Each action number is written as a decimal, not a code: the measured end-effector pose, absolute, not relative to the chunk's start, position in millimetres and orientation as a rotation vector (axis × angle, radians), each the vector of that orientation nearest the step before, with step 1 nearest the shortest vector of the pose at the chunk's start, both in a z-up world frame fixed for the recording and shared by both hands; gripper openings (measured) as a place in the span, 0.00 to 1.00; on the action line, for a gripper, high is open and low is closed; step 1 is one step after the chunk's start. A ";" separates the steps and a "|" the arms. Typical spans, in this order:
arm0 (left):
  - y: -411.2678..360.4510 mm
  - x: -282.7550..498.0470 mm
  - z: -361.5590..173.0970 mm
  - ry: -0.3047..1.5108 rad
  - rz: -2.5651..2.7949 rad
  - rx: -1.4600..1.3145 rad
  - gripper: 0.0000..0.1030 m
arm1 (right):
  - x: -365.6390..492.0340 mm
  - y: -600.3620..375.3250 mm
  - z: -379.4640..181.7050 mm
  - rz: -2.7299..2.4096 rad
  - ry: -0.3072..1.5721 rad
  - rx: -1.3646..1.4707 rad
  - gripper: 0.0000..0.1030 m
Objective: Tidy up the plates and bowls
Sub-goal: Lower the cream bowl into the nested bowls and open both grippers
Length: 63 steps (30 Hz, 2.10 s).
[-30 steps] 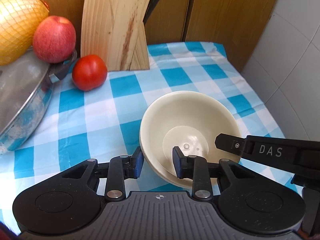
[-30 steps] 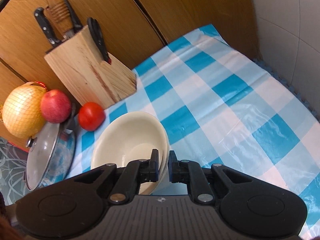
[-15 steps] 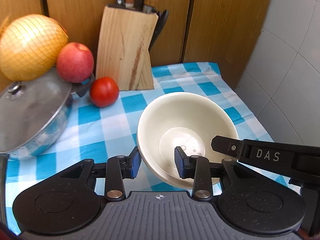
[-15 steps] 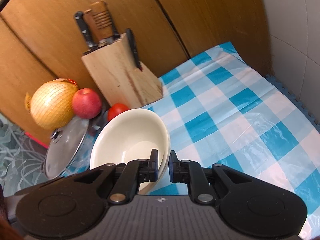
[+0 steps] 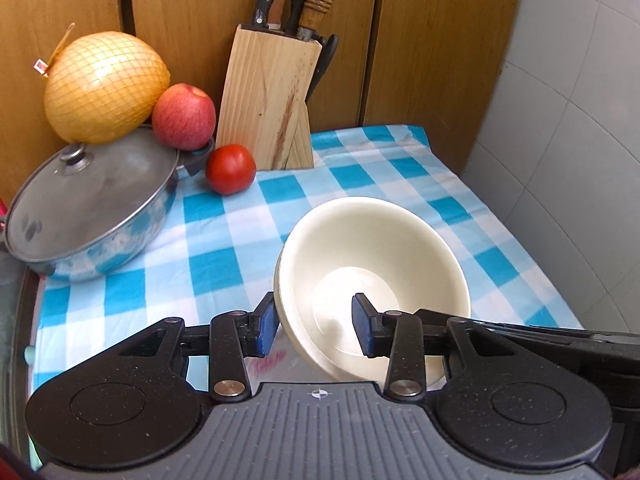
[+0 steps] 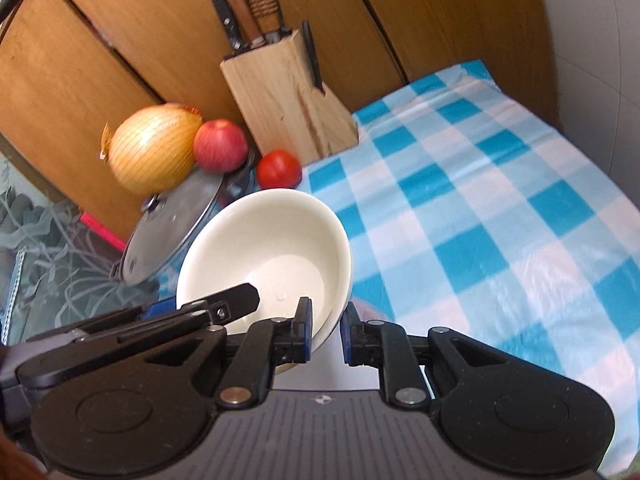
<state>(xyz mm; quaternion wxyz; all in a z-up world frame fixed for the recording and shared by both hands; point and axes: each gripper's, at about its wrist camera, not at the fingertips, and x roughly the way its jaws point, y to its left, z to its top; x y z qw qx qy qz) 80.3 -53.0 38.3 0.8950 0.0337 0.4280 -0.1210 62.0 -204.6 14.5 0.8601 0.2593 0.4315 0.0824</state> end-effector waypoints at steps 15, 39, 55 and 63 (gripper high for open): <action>-40.5 33.0 28.6 0.923 -0.260 0.069 0.49 | 26.0 -194.4 4.7 0.215 0.952 0.537 0.15; -22.7 31.4 12.9 0.973 -0.228 0.045 0.60 | 21.5 -199.7 -1.0 0.143 0.950 0.491 0.21; -21.3 -3.6 31.9 0.833 -0.152 0.075 0.84 | -23.7 -182.5 26.5 0.131 0.763 0.406 0.41; -24.0 -16.6 32.1 0.800 -0.110 0.111 0.87 | -37.7 -186.5 24.5 0.081 0.728 0.390 0.43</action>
